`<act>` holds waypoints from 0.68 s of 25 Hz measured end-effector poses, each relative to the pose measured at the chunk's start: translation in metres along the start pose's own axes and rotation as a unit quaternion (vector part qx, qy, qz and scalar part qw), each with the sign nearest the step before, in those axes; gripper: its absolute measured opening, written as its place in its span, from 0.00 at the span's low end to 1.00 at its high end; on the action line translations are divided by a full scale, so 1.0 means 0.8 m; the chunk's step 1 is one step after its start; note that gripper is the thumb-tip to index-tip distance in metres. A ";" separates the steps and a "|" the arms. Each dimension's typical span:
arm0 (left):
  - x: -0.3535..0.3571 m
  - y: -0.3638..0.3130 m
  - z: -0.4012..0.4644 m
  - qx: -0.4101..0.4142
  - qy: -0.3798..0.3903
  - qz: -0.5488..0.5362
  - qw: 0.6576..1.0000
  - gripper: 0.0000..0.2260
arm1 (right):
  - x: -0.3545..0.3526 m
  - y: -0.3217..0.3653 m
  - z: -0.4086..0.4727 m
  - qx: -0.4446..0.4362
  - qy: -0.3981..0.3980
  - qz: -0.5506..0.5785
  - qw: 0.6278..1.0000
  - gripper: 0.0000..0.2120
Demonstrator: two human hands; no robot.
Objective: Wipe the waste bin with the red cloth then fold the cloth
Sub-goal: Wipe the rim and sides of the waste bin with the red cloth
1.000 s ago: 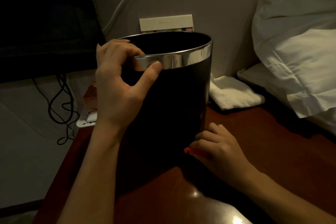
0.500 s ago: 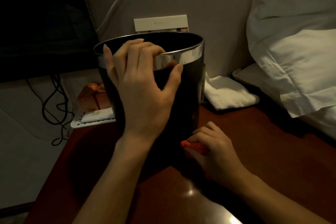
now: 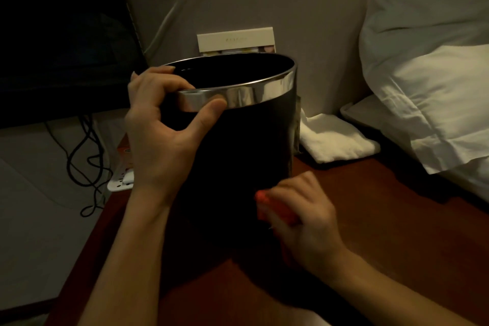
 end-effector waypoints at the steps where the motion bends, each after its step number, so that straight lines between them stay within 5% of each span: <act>1: 0.000 0.001 0.000 -0.004 0.000 0.001 1.000 0.14 | 0.010 0.001 -0.011 -0.018 0.035 -0.002 0.999 0.07; 3: -0.001 0.003 0.000 -0.009 -0.003 0.006 1.000 0.14 | 0.009 0.000 -0.012 -0.033 0.049 -0.018 0.998 0.07; 7: -0.001 0.004 -0.001 -0.009 -0.006 0.006 1.000 0.16 | -0.020 0.002 0.025 0.017 -0.063 -0.006 0.998 0.09; 12: 0.000 0.006 0.000 0.000 -0.005 0.005 1.000 0.16 | 0.011 0.002 -0.008 -0.052 0.052 -0.030 0.997 0.09; 17: 0.002 0.004 0.000 0.002 -0.012 0.006 1.000 0.15 | -0.016 0.001 0.027 -0.045 -0.045 -0.029 0.998 0.10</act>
Point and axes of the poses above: each hand's wrist, its own z-axis towards the middle knuckle, its own x-axis out of the palm, y = z × x, the point moved 3 cm from there along z, towards the middle knuckle, and after that the axes turned 3 degrees about z, right-handed, at the moved point
